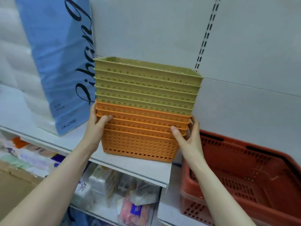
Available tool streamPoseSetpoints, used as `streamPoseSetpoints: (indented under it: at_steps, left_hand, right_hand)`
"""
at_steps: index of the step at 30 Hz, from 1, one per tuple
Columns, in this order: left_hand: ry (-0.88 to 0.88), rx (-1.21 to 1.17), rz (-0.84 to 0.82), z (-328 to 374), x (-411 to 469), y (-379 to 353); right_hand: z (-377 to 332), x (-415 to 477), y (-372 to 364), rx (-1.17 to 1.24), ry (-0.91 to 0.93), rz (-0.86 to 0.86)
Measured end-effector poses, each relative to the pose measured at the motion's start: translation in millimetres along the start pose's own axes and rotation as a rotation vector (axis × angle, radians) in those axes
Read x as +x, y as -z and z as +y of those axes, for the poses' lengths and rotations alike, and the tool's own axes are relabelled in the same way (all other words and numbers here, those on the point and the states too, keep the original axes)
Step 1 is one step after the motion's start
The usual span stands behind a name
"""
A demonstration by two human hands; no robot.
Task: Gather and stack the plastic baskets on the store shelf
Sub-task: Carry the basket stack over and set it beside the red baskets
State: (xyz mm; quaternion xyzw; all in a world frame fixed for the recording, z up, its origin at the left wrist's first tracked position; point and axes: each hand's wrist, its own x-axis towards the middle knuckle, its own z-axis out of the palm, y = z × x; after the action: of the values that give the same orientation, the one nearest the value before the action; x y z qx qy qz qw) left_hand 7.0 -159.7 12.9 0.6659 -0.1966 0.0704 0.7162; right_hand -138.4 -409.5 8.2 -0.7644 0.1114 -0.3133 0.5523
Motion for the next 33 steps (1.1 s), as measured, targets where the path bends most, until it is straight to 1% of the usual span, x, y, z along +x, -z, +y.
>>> streamPoseSetpoints:
  at_steps: [3,5,8,10,12,19,29,31,33]
  left_hand:
    - [-0.026,0.046,-0.12,-7.6,3.9,4.9]
    - [-0.109,0.167,-0.109,-10.8,0.5,8.7]
    - [-0.331,0.434,-0.066,-17.9,-7.7,11.9]
    - [-0.395,0.561,-0.076,-22.7,-7.3,10.8]
    - [-0.381,0.619,-0.077,-25.9,-1.2,9.2]
    - [-0.252,0.656,-0.136,-26.3,32.9,-2.9]
    - [-0.277,0.652,-0.146,-34.5,38.7,-3.2]
    - [-0.265,0.664,-0.162,-31.9,36.7,-1.0]
    - [-0.262,0.618,-0.173,-23.9,37.2,5.1]
  right_hand:
    - [-1.8,-9.5,-7.5,-0.114,0.006,0.072]
    - [-7.3,-12.5,-12.7,-0.25,0.043,0.132]
    - [-14.7,-18.3,-22.1,-0.464,0.133,0.23]
    - [-16.1,-20.8,-29.4,-0.539,0.142,0.214]
    - [-15.4,-20.7,-35.6,-0.586,0.107,0.191]
    - [-12.4,6.0,-45.6,-0.622,-0.001,0.162]
    - [-9.7,11.2,-41.1,-0.652,-0.046,0.14]
    - [-13.1,11.0,-34.7,-0.661,-0.057,0.117]
    - [-18.6,8.3,-27.7,-0.706,-0.029,0.069]
